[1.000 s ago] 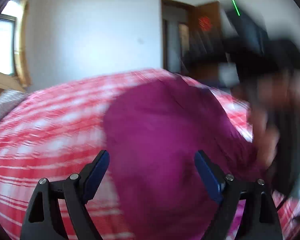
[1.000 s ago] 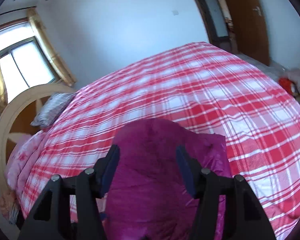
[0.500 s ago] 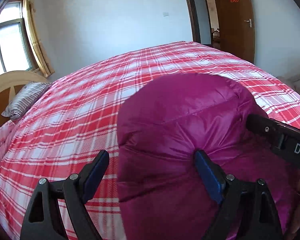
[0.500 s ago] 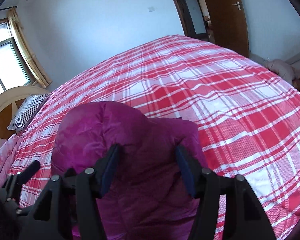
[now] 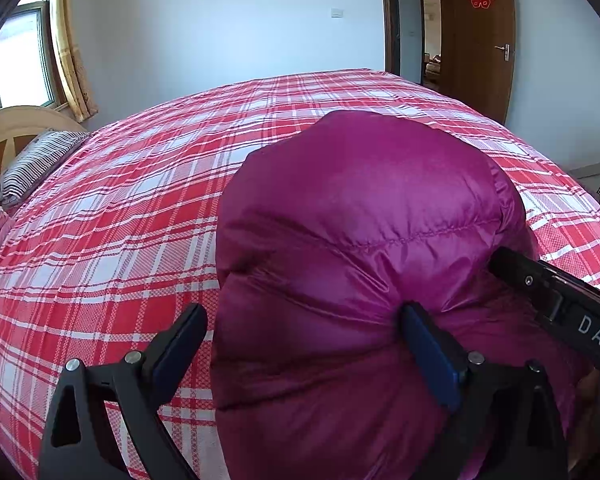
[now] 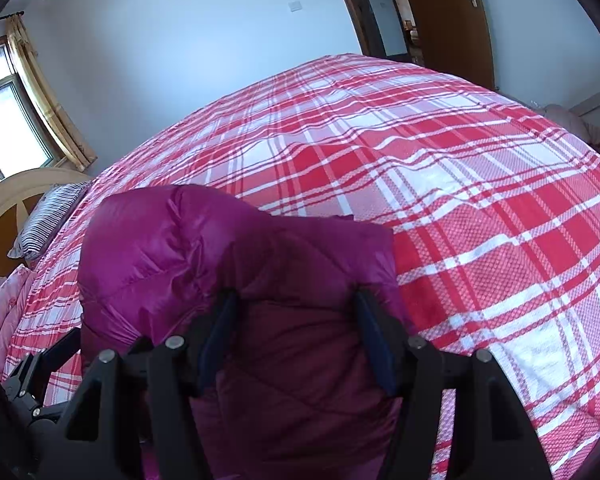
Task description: Fold large clothes
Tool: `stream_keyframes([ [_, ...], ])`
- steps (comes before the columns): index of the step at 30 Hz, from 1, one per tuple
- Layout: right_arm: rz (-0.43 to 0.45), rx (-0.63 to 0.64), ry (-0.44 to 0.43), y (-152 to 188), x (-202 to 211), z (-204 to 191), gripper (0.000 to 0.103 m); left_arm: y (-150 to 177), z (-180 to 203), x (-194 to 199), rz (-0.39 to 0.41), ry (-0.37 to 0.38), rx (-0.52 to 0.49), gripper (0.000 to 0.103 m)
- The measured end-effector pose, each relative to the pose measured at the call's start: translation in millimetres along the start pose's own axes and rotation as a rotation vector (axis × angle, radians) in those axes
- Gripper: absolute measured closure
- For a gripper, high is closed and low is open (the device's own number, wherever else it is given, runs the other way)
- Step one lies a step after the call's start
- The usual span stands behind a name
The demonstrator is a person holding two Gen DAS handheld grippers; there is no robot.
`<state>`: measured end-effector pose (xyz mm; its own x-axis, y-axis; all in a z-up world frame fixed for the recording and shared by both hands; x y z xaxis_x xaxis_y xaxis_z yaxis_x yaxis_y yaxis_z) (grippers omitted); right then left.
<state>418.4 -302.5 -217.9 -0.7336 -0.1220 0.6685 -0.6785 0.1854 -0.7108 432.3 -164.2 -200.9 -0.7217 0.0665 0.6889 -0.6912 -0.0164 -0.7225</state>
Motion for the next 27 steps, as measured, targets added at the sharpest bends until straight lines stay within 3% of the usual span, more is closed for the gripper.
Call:
stream_keyframes([
  [27,-0.024,0.008,0.010,5.7,-8.9,0.8,0.036,4.0,7.4,-7.2,0.001,-0.034,-0.028,0.004],
])
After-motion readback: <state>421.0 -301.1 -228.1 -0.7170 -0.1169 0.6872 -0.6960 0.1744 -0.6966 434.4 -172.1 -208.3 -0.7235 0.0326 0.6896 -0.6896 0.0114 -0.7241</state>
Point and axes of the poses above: each gripper's, at about its wrist camera, not at the fingertips, and x roughly against the way its jaws point, z to its right, y to its underside, the point moved 4 cm from there along -x, roughly the way its jaws point, and after that the axes turned 12 degrees about x, right-handed, at the moved point
